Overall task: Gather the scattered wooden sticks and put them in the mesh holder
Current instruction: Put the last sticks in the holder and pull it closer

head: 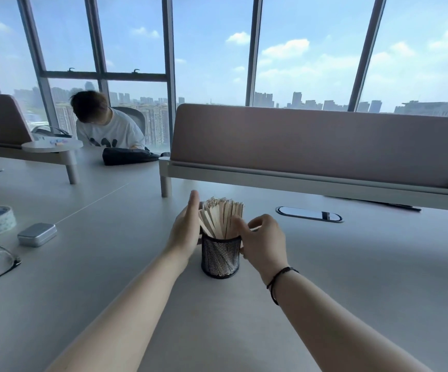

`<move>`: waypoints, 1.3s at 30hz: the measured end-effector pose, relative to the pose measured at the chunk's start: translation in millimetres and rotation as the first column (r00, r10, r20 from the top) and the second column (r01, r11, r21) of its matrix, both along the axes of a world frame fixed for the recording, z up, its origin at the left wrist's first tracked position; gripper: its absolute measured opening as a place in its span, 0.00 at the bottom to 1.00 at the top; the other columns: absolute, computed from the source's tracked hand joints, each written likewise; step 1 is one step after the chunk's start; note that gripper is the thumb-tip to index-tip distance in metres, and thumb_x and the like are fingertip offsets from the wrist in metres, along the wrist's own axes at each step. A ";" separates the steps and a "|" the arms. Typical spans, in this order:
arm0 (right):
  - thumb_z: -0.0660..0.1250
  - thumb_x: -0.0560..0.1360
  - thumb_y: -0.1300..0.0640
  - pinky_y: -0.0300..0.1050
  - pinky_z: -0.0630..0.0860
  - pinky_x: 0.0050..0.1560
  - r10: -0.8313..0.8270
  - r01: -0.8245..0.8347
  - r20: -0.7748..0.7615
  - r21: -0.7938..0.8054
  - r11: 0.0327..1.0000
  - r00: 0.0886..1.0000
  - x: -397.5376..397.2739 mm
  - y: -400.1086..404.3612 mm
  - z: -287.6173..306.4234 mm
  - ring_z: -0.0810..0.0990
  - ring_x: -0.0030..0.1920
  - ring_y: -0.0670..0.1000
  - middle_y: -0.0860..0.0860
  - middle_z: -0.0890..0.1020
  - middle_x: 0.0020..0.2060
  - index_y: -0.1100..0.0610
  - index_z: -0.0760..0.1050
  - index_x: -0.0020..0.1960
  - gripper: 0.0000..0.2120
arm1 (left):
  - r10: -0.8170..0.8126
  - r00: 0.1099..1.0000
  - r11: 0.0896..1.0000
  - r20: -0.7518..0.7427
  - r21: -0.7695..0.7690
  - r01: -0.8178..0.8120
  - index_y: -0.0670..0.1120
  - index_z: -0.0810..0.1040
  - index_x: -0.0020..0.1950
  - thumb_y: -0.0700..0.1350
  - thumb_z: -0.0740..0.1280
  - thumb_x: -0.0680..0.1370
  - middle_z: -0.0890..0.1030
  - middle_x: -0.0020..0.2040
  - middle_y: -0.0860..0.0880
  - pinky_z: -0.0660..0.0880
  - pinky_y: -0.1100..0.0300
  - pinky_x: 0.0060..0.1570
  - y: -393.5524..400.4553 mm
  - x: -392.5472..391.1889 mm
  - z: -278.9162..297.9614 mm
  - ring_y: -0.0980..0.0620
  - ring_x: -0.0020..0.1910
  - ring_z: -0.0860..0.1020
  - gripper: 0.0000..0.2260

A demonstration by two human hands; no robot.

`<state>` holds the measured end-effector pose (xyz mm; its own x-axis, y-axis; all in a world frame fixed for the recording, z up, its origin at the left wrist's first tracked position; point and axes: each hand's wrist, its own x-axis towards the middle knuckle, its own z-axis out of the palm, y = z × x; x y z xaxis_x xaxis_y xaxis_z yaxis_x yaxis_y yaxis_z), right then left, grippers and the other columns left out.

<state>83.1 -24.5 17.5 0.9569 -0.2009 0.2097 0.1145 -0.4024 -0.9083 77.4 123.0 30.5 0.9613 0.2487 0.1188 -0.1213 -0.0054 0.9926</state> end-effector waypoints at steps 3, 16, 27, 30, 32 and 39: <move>0.66 0.71 0.32 0.48 0.80 0.45 0.056 -0.056 -0.012 0.020 0.998 0.998 -21.5 -6.1 -4.3 0.84 0.43 0.48 0.46 0.84 0.40 0.52 0.77 0.47 0.22 | -0.077 0.997 0.989 -0.020 -0.130 0.073 0.52 0.83 0.59 0.74 0.48 0.76 0.87 0.54 0.48 0.77 0.50 0.60 4.2 -3.1 -5.5 0.51 0.54 0.84 0.35; 0.66 0.63 0.22 0.54 0.75 0.65 0.432 -0.338 -0.127 0.444 0.830 0.893 -11.1 -25.9 -29.0 0.84 0.57 0.50 0.49 0.86 0.55 0.52 0.80 0.62 0.41 | -0.157 0.979 0.985 -0.129 -0.092 0.145 0.50 0.86 0.53 0.73 0.39 0.76 0.87 0.50 0.50 0.75 0.55 0.50 -36.8 -31.8 -23.7 0.52 0.48 0.83 0.42; 0.60 0.83 0.50 0.52 0.76 0.56 0.224 -0.163 -0.073 0.477 0.863 0.972 -31.8 -71.6 -37.8 0.84 0.52 0.55 0.54 0.88 0.48 0.61 0.83 0.52 0.18 | -0.479 0.878 0.877 0.012 0.062 0.477 0.43 0.78 0.61 0.38 0.69 0.63 0.82 0.54 0.46 0.72 0.54 0.55 -17.3 -26.6 -49.0 0.47 0.54 0.79 0.25; 0.67 0.79 0.58 0.48 0.76 0.62 0.416 -0.387 -0.003 0.358 0.850 0.910 -54.1 -83.5 -38.7 0.83 0.59 0.49 0.48 0.86 0.54 0.55 0.81 0.60 0.11 | -0.462 0.887 0.844 0.021 0.317 0.432 0.48 0.75 0.64 0.41 0.78 0.64 0.84 0.58 0.50 0.78 0.55 0.59 -22.3 -26.0 -51.9 0.53 0.57 0.82 0.30; 0.73 0.74 0.61 0.43 0.78 0.59 0.483 -0.480 0.061 0.277 0.832 0.873 -57.6 -89.8 -42.7 0.83 0.60 0.47 0.47 0.86 0.57 0.55 0.77 0.64 0.18 | -0.423 0.906 0.827 0.028 0.421 0.374 0.53 0.77 0.62 0.52 0.83 0.60 0.85 0.55 0.53 0.80 0.55 0.54 -32.5 -30.4 -50.0 0.57 0.51 0.83 0.32; 0.83 0.63 0.59 0.51 0.77 0.63 0.487 -0.491 0.076 0.200 0.848 0.870 -50.6 -109.9 -47.9 0.82 0.61 0.51 0.51 0.84 0.59 0.55 0.73 0.67 0.36 | -0.409 0.911 0.793 0.055 0.516 0.324 0.56 0.79 0.59 0.55 0.85 0.56 0.86 0.50 0.55 0.81 0.54 0.50 -56.2 -44.1 -52.6 0.55 0.46 0.84 0.33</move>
